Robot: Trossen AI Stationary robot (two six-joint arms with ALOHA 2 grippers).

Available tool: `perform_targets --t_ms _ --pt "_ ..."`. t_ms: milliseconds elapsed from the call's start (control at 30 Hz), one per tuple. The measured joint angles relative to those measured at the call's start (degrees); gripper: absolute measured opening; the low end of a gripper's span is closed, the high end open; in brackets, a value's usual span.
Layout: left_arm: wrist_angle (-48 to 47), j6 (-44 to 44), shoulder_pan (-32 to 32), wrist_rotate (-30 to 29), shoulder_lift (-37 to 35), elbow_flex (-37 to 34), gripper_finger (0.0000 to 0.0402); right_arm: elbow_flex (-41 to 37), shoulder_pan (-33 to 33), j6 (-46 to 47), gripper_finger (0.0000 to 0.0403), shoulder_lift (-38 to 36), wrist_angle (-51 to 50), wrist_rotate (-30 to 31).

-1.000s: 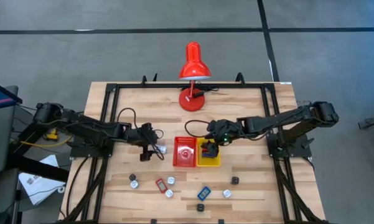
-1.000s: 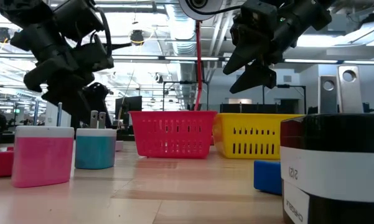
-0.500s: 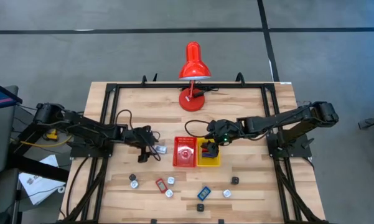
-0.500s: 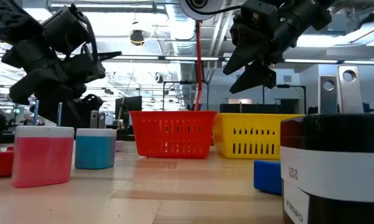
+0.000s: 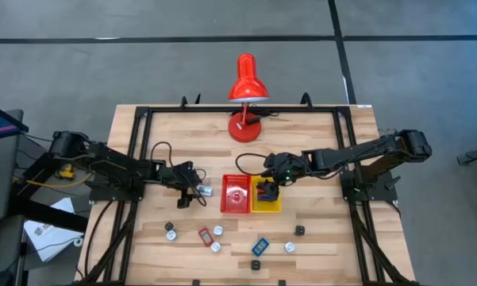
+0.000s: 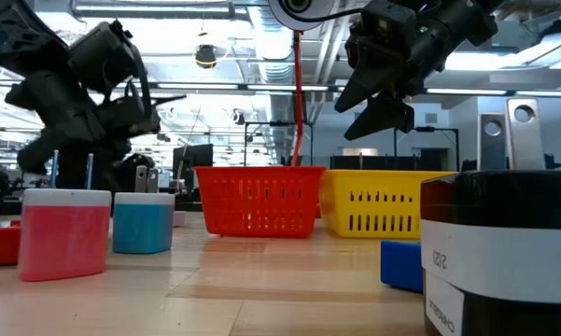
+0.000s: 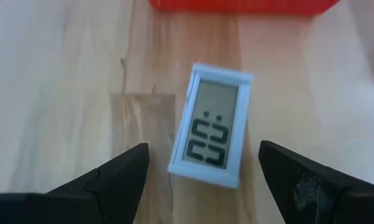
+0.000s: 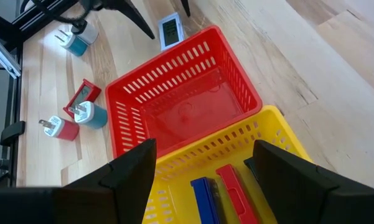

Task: Pick & Place Office items
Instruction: Put the white digital timer into the yellow bin

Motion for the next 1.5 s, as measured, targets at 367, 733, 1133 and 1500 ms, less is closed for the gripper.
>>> perform_targets --t_ms 367,733,1133,1500 --pt "2.43 1.11 0.00 -0.31 3.68 0.18 0.0241 0.00 0.00 0.00 0.0260 0.02 0.02 -0.02" --pt "3.44 2.89 0.00 -0.91 3.77 0.09 0.0152 0.00 0.00 0.06 0.0260 0.02 0.08 0.00" --pt "-1.86 5.62 -0.02 -1.25 -8.77 -0.09 0.0152 0.00 -0.70 3.87 0.0260 0.04 2.67 -3.46" --pt "-1.87 13.64 -2.04 -2.54 -9.50 8.78 0.0154 0.00 -3.60 12.38 0.0260 0.04 11.23 -9.43"
